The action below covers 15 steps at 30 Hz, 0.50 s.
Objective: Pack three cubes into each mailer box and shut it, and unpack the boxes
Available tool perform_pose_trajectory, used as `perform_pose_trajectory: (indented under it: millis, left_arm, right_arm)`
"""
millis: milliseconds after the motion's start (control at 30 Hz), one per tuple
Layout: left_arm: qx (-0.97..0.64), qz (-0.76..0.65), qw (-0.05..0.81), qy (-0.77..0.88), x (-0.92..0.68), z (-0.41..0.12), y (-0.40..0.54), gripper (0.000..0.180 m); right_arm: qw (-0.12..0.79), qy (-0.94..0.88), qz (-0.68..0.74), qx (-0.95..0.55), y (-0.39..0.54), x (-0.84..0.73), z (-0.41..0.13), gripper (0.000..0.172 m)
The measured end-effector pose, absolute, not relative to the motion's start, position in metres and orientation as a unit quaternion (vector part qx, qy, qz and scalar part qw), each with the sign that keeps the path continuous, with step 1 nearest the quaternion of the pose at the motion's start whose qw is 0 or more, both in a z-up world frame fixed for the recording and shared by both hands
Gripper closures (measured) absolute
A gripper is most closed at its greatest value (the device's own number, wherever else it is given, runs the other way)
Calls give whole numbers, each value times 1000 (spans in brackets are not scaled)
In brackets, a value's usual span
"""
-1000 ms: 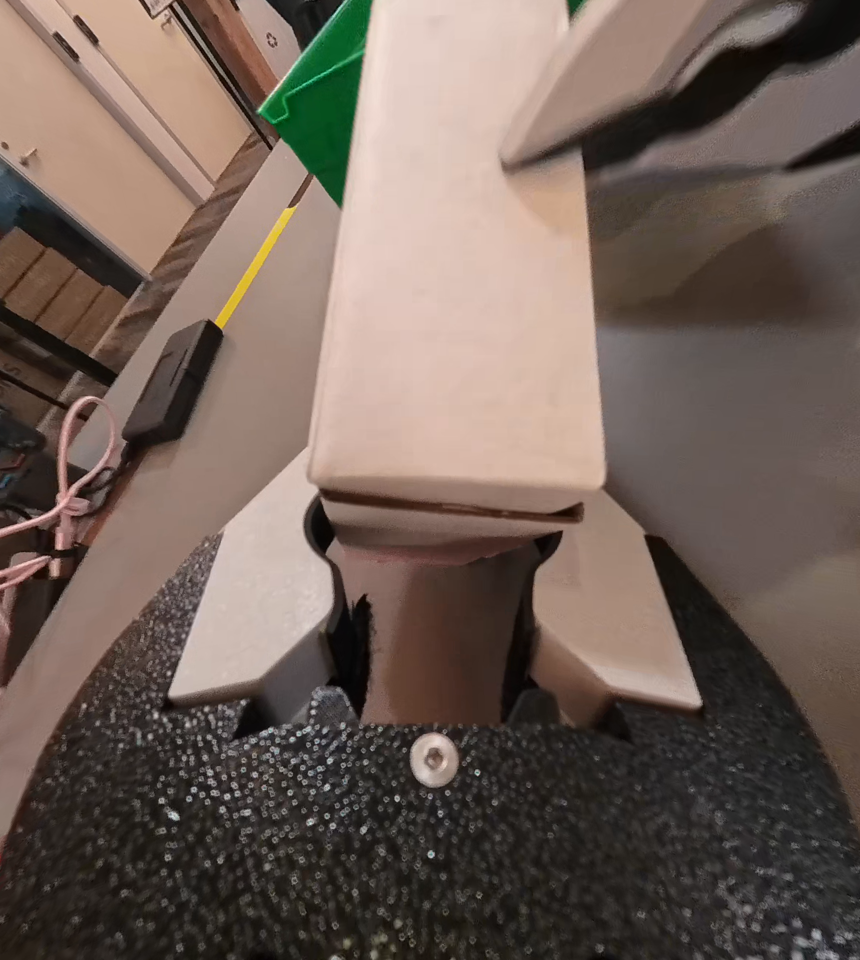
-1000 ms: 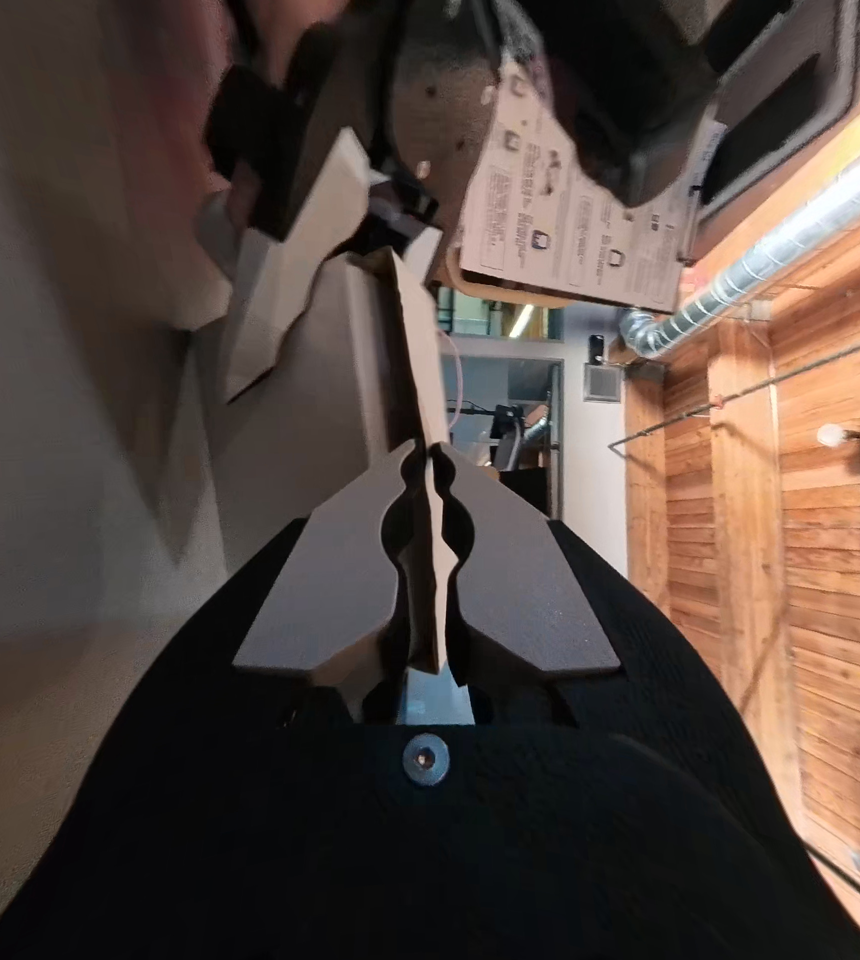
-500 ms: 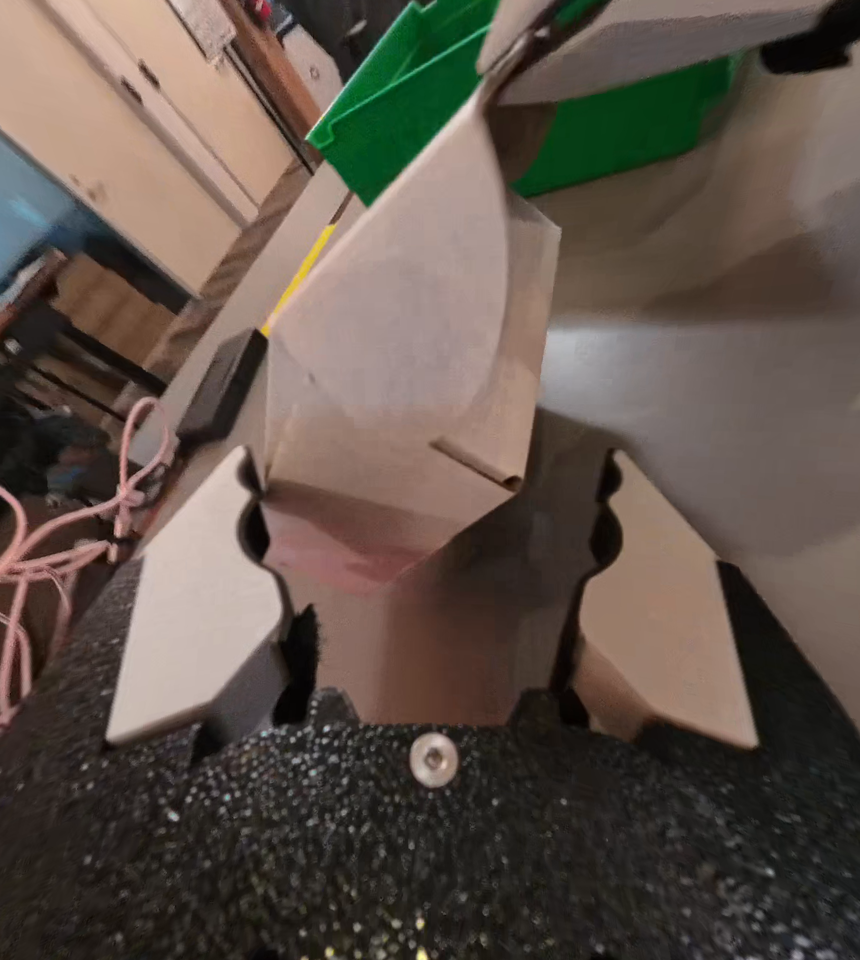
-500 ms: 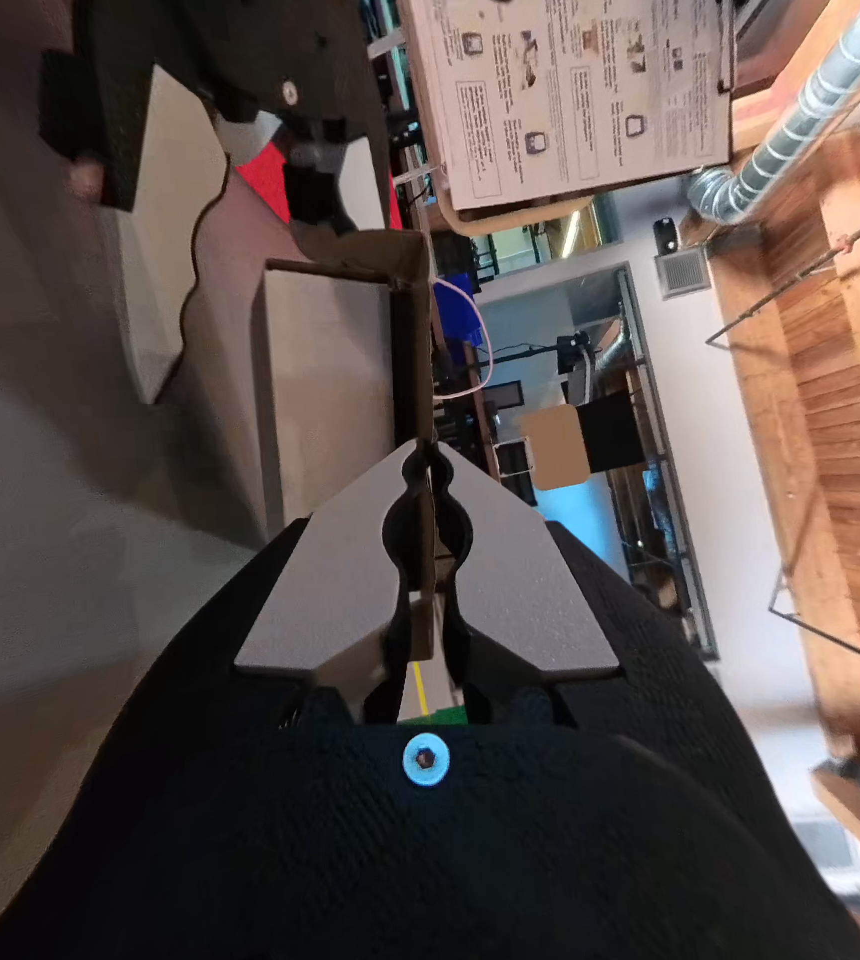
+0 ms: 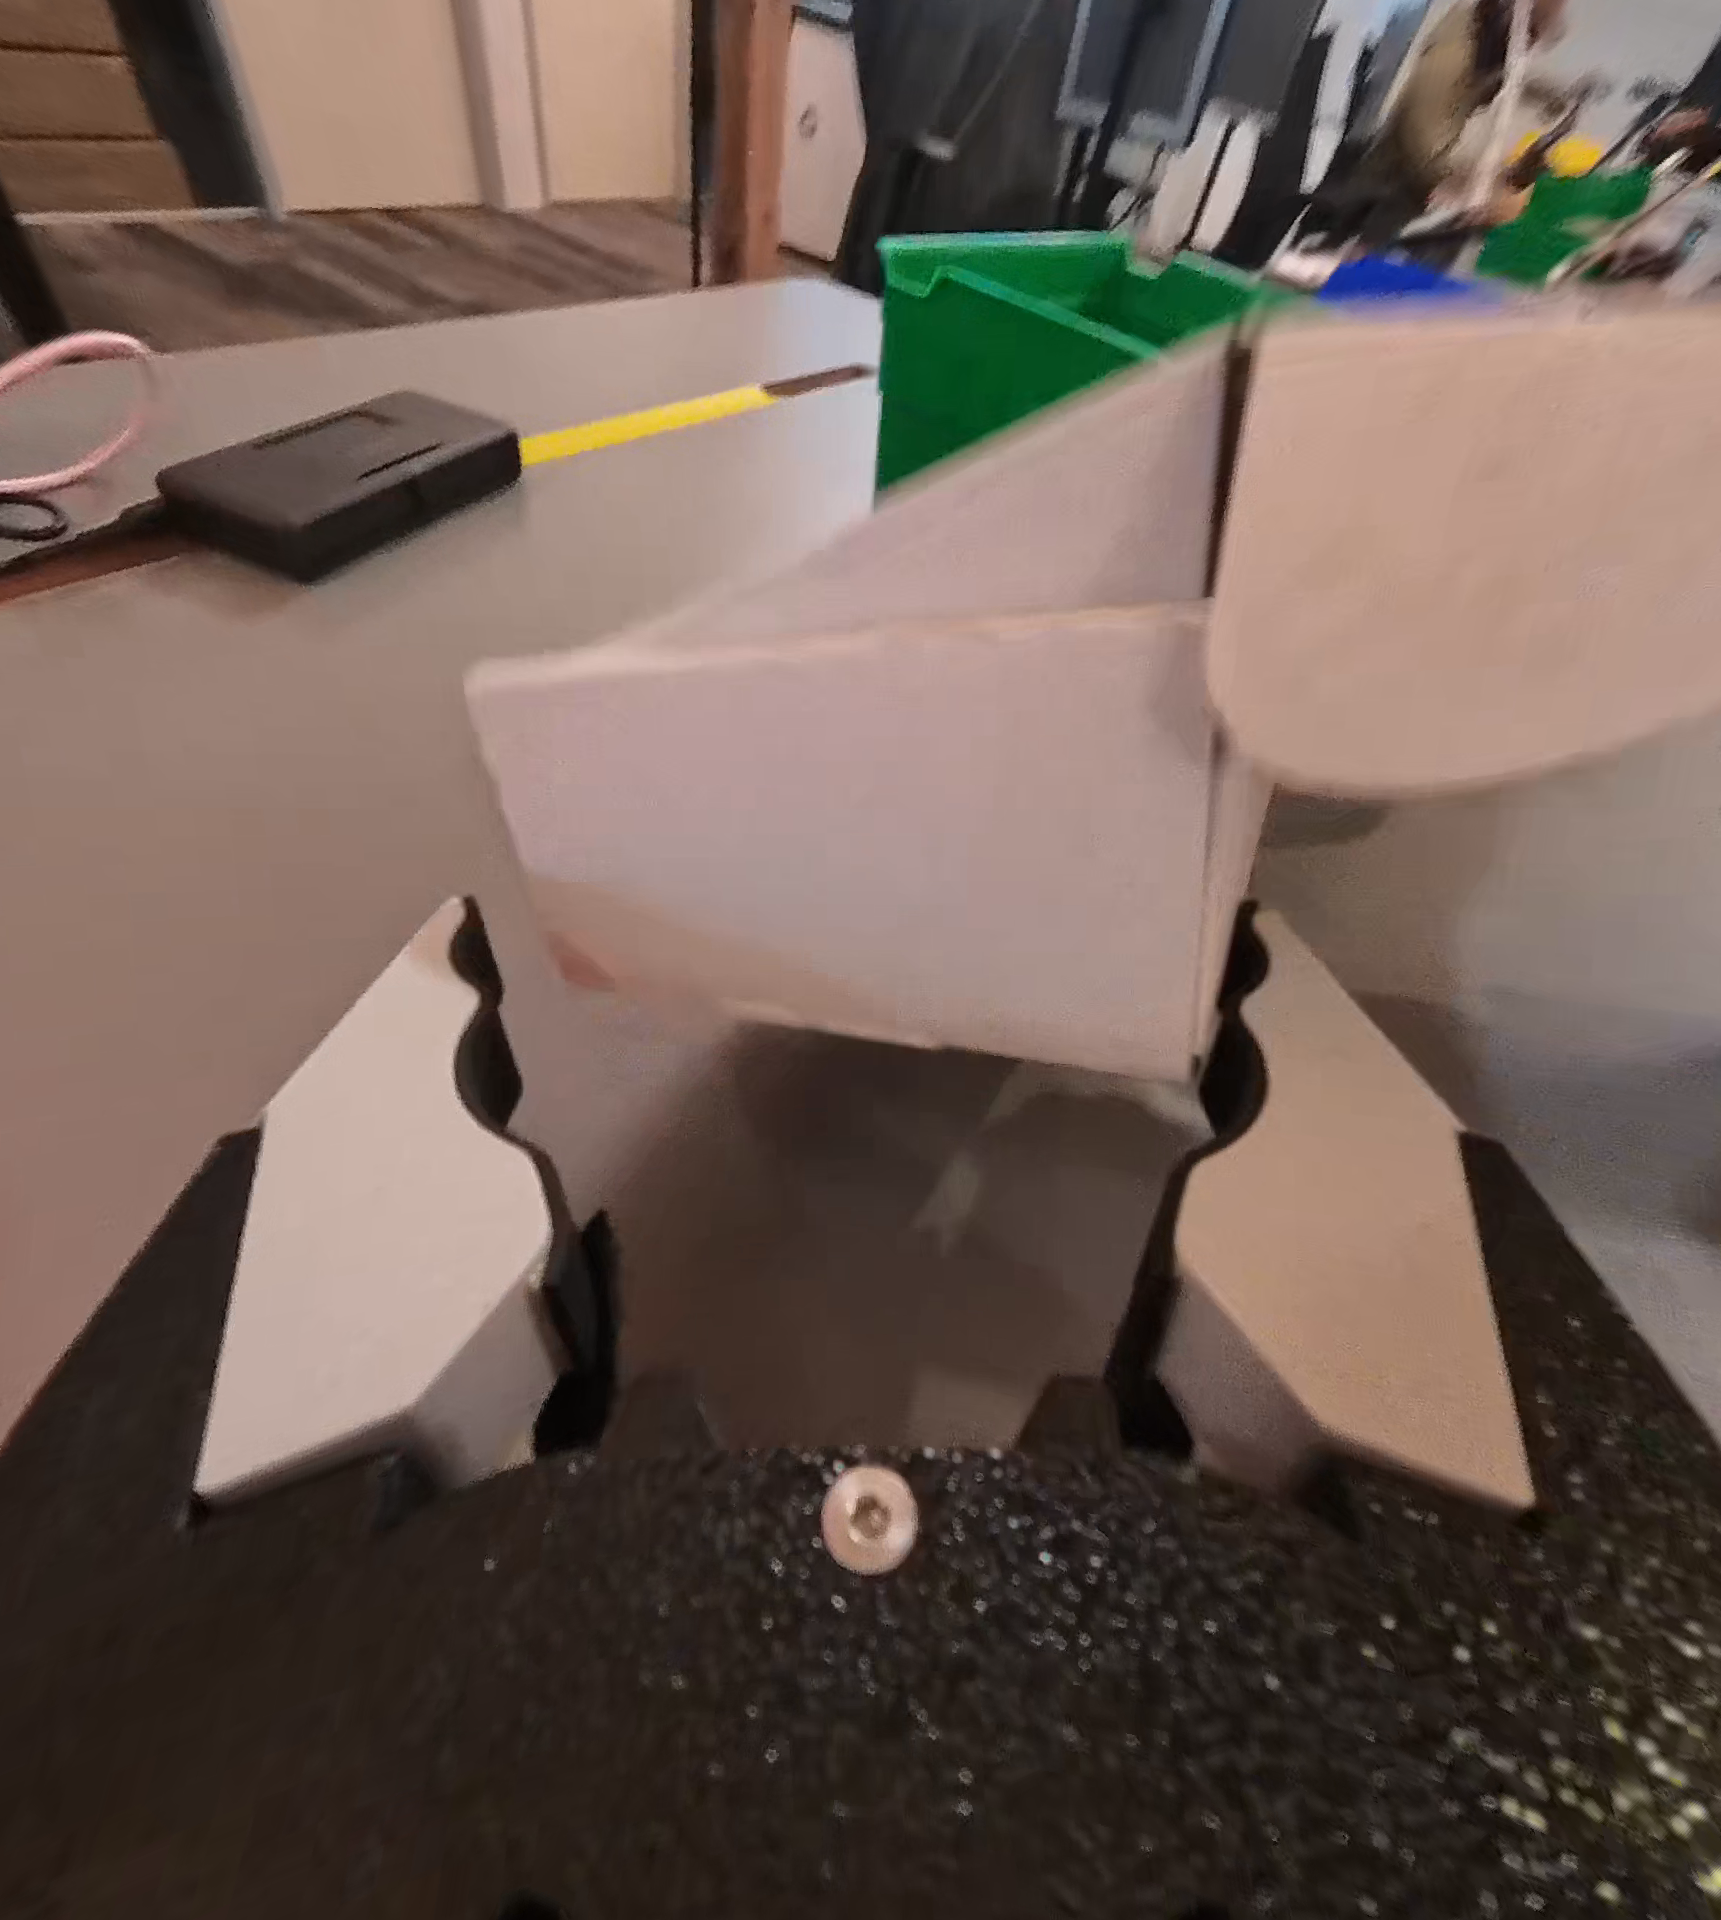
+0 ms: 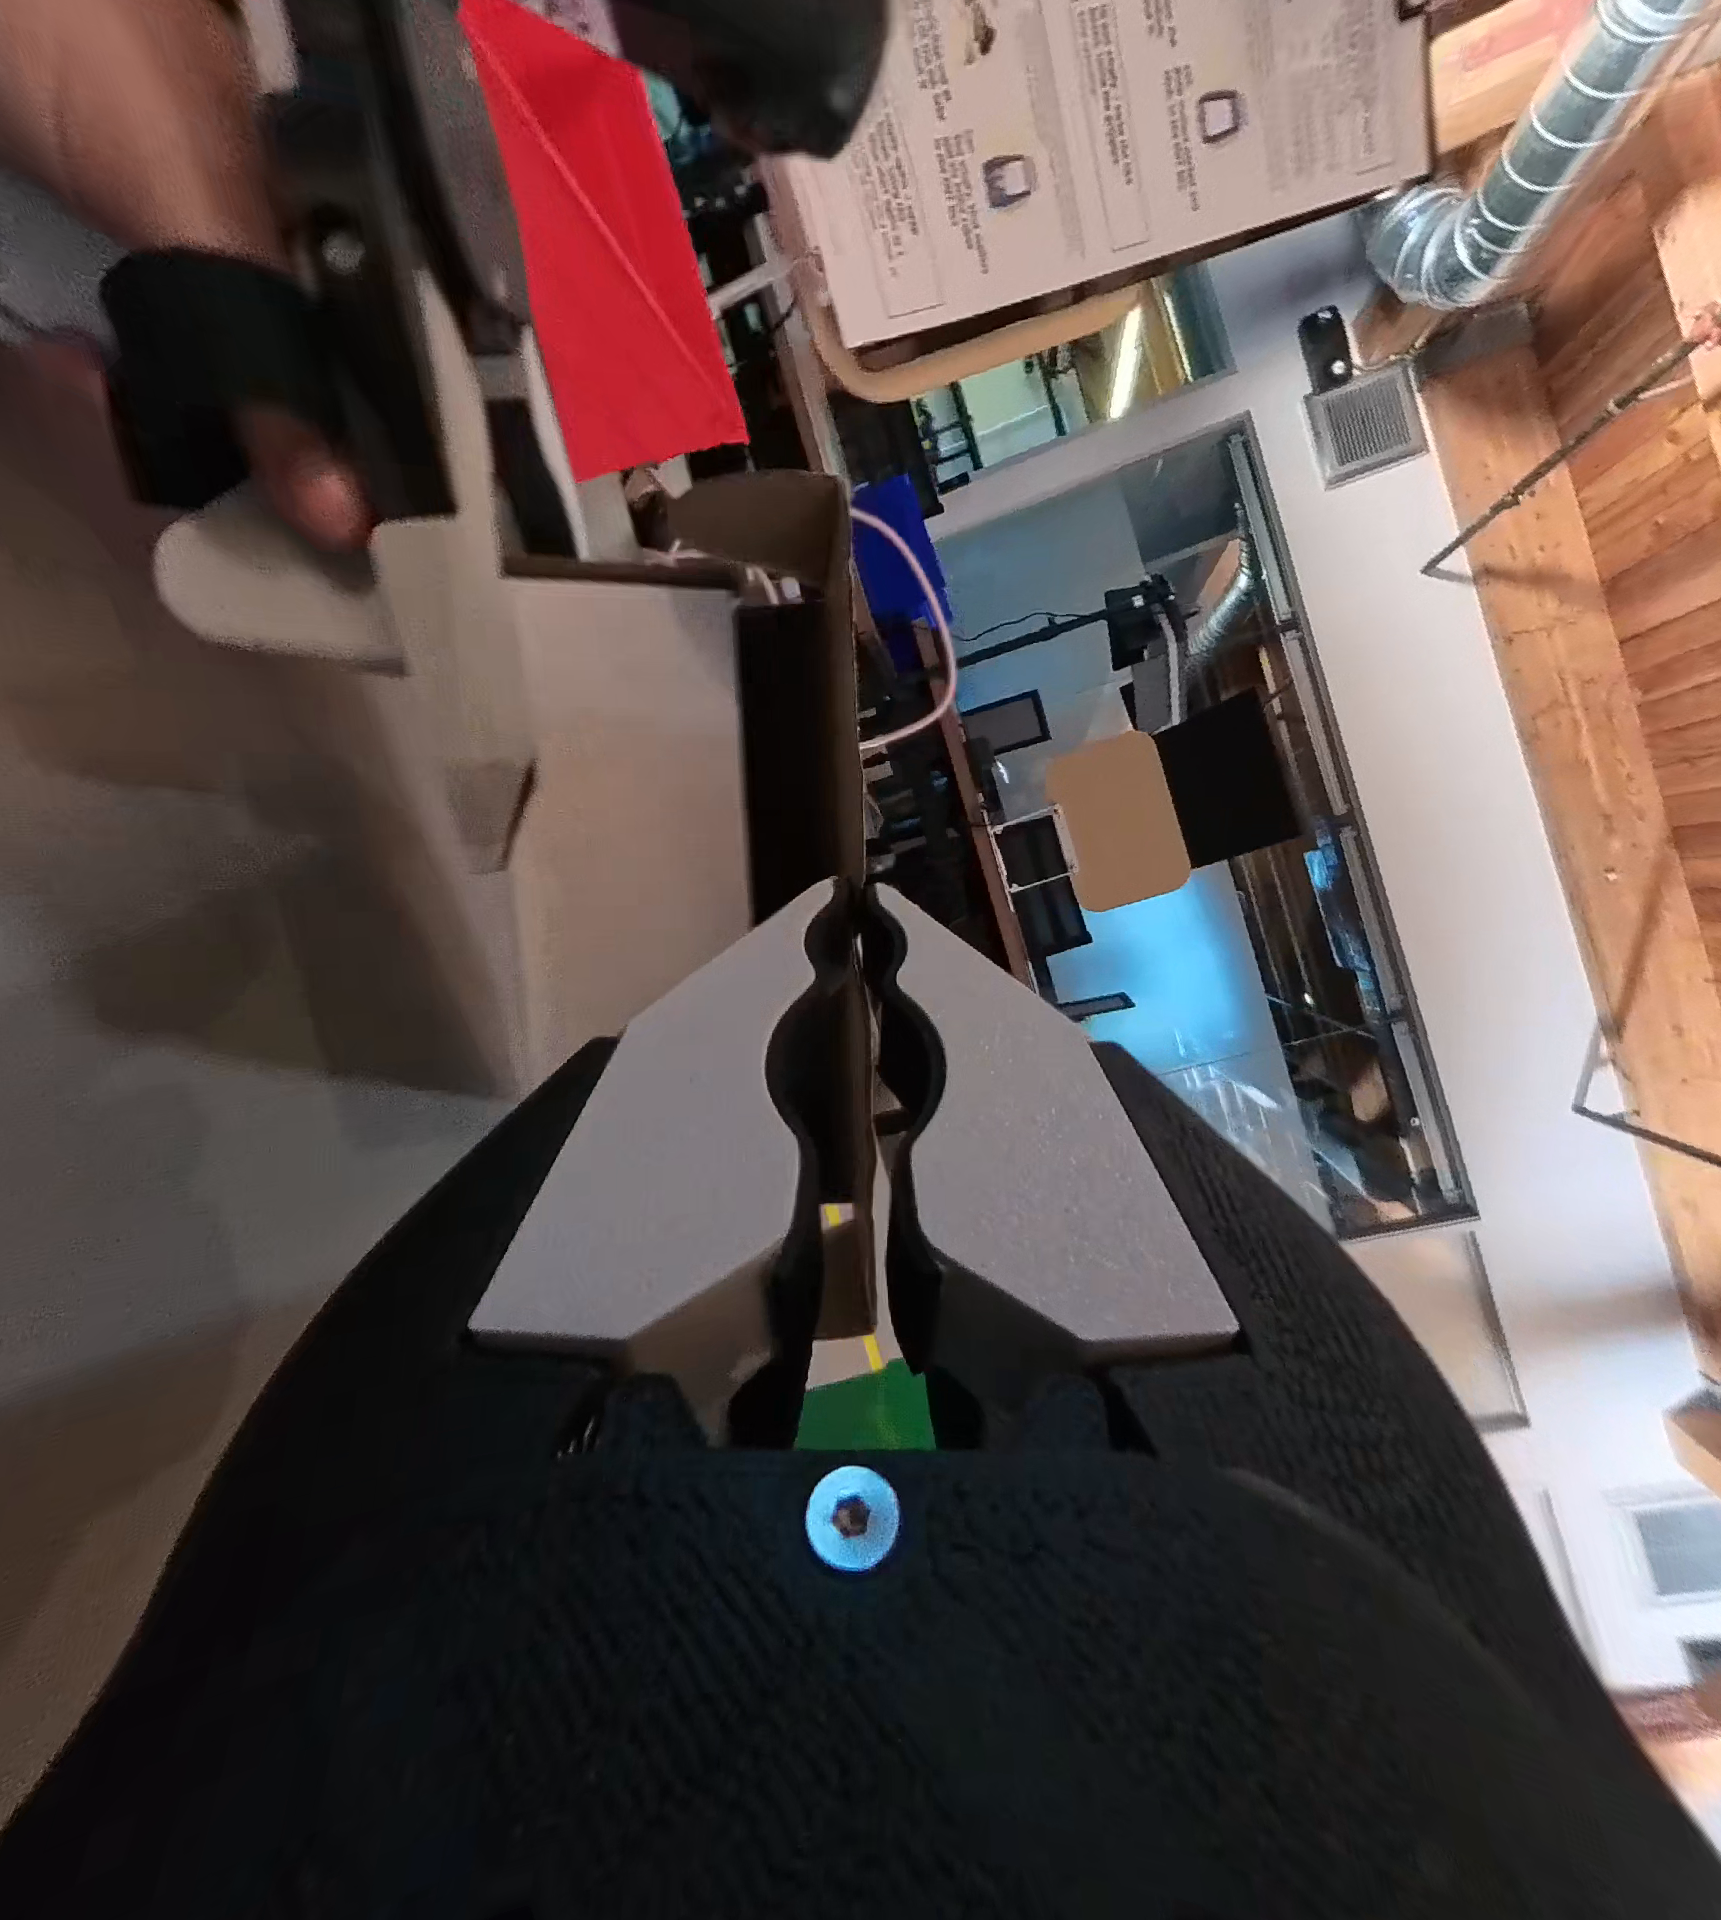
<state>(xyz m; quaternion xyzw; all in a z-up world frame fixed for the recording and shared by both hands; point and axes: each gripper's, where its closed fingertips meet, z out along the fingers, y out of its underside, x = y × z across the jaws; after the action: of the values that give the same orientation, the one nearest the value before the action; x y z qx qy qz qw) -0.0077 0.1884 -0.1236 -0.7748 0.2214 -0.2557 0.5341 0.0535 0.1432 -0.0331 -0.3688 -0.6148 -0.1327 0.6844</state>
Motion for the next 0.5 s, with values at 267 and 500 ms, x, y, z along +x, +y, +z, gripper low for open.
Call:
perform_pose_trajectory:
  millis: [267, 500]
  left_arm:
    - [-788, -297, 478, 251, 6, -135, 176, 29]
    - [-753, -309, 530, 239, 3, -105, 174, 38]
  right_arm:
    - [690, -600, -152, -375, 150, 69, -20, 172]
    - [681, -605, -173, -375, 146, 71, -15, 172]
